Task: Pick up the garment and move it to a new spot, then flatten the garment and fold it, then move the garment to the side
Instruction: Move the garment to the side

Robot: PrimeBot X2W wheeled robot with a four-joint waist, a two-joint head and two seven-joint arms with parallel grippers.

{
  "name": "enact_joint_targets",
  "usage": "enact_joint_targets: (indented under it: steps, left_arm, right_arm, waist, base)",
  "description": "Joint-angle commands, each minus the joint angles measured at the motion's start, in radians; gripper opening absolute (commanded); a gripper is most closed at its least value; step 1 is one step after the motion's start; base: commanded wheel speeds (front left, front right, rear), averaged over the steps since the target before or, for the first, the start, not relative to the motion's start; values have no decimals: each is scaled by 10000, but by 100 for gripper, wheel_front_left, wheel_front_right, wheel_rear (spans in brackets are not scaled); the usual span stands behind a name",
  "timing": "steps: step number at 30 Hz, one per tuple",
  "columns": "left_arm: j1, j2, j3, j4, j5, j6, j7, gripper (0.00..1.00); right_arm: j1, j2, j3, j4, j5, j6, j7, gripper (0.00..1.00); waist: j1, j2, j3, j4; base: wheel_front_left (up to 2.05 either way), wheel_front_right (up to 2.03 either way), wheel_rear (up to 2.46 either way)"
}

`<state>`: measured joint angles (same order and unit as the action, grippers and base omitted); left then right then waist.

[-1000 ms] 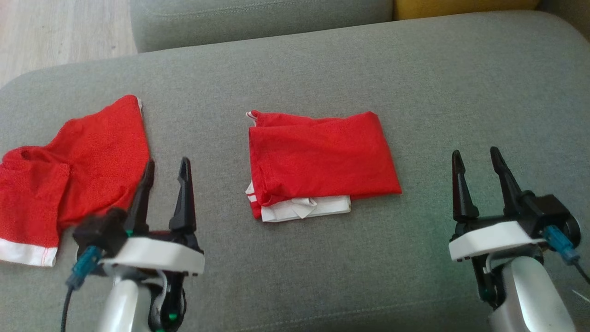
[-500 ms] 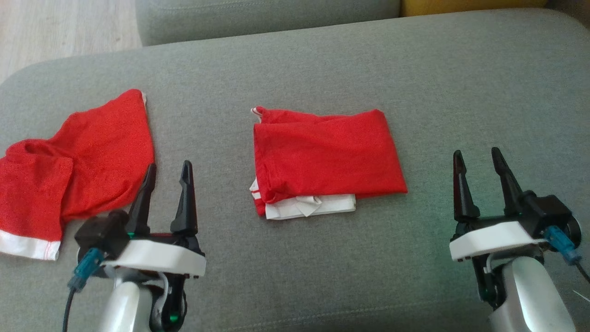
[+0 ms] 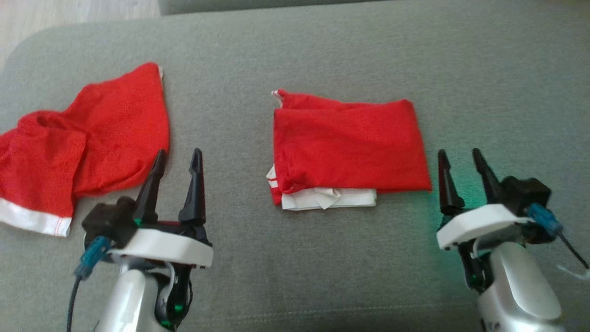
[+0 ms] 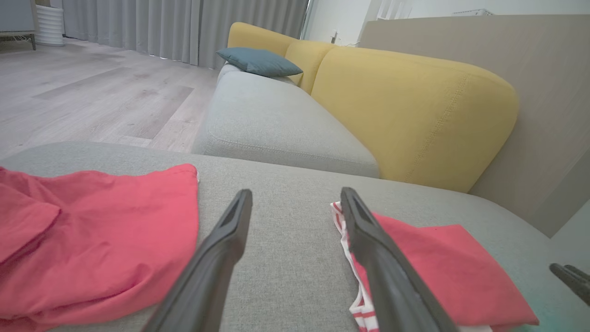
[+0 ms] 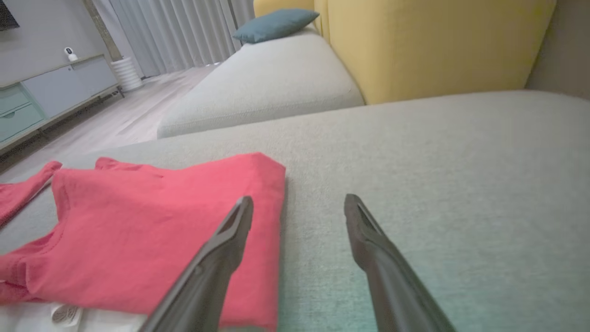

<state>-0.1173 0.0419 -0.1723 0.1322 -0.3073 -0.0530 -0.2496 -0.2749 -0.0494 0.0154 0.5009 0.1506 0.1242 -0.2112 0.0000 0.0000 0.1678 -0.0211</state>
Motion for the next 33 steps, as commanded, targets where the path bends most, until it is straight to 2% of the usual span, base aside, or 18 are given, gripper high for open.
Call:
enact_joint_targets:
  steps: [1,6,16,17,18,19,24,28,30,33]
  left_arm:
    - [-452,83,262,-280,112,-37,-122,100]
    - [-607,83,178,-198,189,-136,-122,100]
    - [-994,83,104,-96,335,-301,-122,100]
    - [-1007,83,114,-90,340,-308,-122,100]
    - [-1014,83,128,-85,344,-313,-122,100]
    - [-1010,83,149,-81,350,-311,-122,100]
    - [-924,83,304,-80,429,-299,-122,100]
    - [-921,83,369,-134,458,-322,-122,100]
    - [-938,83,390,-165,479,-335,-122,100]
    - [-987,83,412,-196,516,-364,-122,100]
  right_arm:
    - [-472,-9,325,-46,193,65,67,100]
    - [-1089,-9,566,1007,679,65,339,100]
    - [-2463,-9,968,3362,1320,65,177,100]
    - [-2558,-9,1018,3563,1279,65,146,81]
    - [-2655,-9,1049,3747,1179,65,95,19]
    - [-2747,-9,1068,3889,1048,65,17,0]
    - [-3128,-9,972,4170,259,65,-315,0]
    - [-3364,-20,428,3983,-938,65,-419,0]
    - [-3476,-182,129,3804,-1531,65,-432,0]
    - [-3699,-773,-298,3497,-2160,65,-358,0]
  waist:
    - [0,0,199,186]
    - [0,0,586,489]
    - [0,0,1195,1009]
    - [0,0,1208,1017]
    - [0,0,1210,1014]
    - [0,0,1200,998]
    - [0,0,1077,675]
    - [0,0,1019,259]
    - [0,0,1039,39]
    - [0,0,1111,-244]
  base:
    - [0,0,0]
    - [0,0,0]
    - [0,0,0]
    - [0,0,0]
    - [0,0,0]
    - [0,0,0]
    - [0,0,0]
    - [0,0,0]
    - [0,0,0]
    - [0,0,0]
